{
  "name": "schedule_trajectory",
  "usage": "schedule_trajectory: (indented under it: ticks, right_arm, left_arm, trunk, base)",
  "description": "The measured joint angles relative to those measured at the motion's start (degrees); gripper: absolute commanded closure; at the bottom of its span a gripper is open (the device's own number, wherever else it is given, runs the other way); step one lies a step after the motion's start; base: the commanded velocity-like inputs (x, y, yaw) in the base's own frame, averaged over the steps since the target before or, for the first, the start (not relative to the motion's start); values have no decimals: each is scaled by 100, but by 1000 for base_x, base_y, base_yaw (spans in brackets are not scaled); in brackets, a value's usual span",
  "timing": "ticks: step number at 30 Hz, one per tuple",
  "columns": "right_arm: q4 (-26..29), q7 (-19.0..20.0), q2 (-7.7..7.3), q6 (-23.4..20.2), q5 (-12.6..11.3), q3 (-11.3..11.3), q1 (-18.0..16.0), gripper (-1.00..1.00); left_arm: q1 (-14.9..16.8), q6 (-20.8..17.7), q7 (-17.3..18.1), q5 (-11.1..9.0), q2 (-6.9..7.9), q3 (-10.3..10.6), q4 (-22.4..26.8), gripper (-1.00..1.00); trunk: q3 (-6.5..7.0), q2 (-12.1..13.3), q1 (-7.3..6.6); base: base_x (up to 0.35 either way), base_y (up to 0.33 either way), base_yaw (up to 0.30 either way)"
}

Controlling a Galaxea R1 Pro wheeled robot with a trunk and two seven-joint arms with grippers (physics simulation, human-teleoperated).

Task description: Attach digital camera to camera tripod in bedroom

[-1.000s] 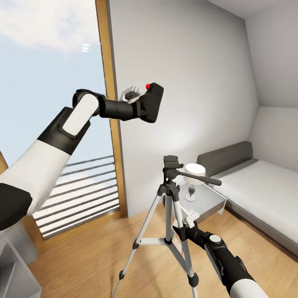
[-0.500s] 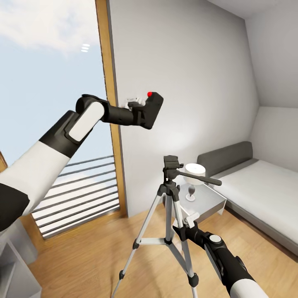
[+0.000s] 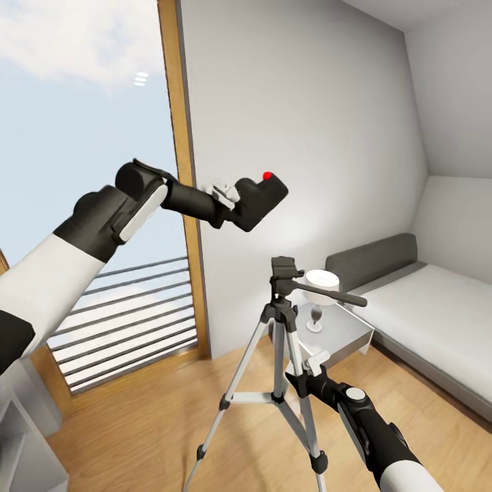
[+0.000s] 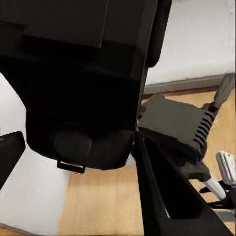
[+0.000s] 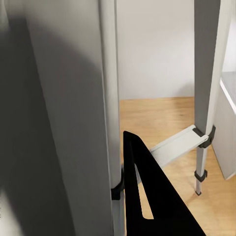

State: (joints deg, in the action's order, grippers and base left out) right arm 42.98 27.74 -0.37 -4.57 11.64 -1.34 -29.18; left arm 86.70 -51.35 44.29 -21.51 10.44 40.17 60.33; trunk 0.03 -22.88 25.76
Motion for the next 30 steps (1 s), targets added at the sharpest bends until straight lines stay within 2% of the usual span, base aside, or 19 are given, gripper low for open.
schedule_trajectory:
  ticks: [2, 3, 5, 6, 8, 11, 15, 19, 22, 24, 26, 27, 30]
  right_arm:
    - [1, -14, 0, 2, -7, 1, 0, 100]
    - [1, -26, 0, 3, -12, 1, 0, 100]
    - [1, -34, 0, 3, -12, 1, 0, 100]
    - [2, -38, 0, 4, -14, 1, -1, 100]
    - [2, -43, 0, 5, -15, 1, -1, 100]
    - [1, -47, 0, 5, -13, 1, 0, 100]
    - [2, -49, 0, 5, -12, 1, 0, 100]
    - [2, -49, 0, 5, -13, 1, 0, 100]
    - [2, -49, 0, 6, -12, 1, 0, 100]
    - [2, -49, 0, 5, -10, 1, 0, 100]
    - [1, -49, 0, 5, -6, 1, 0, 100]
    - [1, -51, 0, 5, -2, 1, 0, 100]
    - [-1, -55, 0, 7, 13, 0, 0, 100]
  left_arm:
    - [0, 312, 436, 362, -1, -10, -55, 100]
    - [0, 684, 794, 616, 1, -23, -143, 100]
    - [0, 1112, 1079, 831, -2, -39, -269, 100]
    - [-1, 1483, 1259, 958, -2, -55, -401, 100]
    - [-1, 1936, 1423, 1085, 22, -73, -594, 100]
    - [-1, 2318, 1521, 1146, 95, -92, -733, 100]
    - [-1, 2521, 1508, 1138, 110, -102, -784, 100]
    - [-1, 2455, 1437, 1093, 56, -105, -774, 100]
    - [-1, 2095, 1445, 1073, -2, -86, -772, 100]
    - [1, 1544, 1580, 1068, -94, -79, -777, 100]
    - [10, 1270, 1736, 1061, -128, -80, -779, 100]
    - [174, 889, 1999, 1042, -157, -77, -848, 100]
    - [604, 520, 2219, 1041, -208, -67, -1093, 100]
  trunk:
    - [0, 0, 0]
    - [0, 0, 0]
    - [0, 0, 0]
    - [0, 0, 0]
    - [0, 0, 0]
    - [0, 0, 0]
    - [0, -1, 0]
    - [0, 0, 0]
    - [0, 0, 0]
    - [0, 0, 0]
    - [0, -1, 0]
    - [1, -1, 0]
    - [1, -2, -1]
  base:
    - [0, 0, 0]
    - [0, 0, 0]
    - [0, 0, 0]
    - [0, 0, 0]
    - [0, 0, 0]
    - [0, 0, 0]
    - [0, 0, 0]
    - [0, 0, 0]
    - [0, 0, 0]
    - [0, 0, 0]
    - [0, 0, 0]
    - [0, 0, 0]
    - [0, 0, 0]
